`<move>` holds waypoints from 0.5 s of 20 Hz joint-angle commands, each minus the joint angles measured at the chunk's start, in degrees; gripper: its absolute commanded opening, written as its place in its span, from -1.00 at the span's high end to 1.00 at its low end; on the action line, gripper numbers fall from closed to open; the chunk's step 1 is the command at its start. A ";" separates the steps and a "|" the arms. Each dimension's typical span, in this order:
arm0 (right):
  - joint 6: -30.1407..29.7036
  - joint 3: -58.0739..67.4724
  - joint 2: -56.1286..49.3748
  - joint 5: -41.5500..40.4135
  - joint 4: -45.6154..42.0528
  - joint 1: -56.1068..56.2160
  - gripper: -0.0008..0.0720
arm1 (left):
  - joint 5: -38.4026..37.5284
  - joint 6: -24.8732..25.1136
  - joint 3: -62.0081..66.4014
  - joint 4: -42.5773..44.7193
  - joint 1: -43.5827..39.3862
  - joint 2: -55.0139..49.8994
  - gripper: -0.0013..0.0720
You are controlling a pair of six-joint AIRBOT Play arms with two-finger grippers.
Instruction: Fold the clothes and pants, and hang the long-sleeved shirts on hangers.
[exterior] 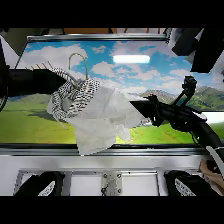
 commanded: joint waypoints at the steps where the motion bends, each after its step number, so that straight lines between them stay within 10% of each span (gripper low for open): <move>1: -0.87 0.04 -0.11 -0.39 4.63 1.31 0.96 | 5.53 -1.38 -4.26 1.29 -2.14 3.39 0.94; 7: -0.83 0.07 -0.11 -0.37 5.73 1.31 0.96 | 3.74 -1.36 -4.22 2.67 5.44 6.64 0.93; 10: -0.83 0.07 -0.11 -0.39 5.73 1.31 0.96 | 3.91 -1.36 -4.22 2.60 10.97 7.98 -0.75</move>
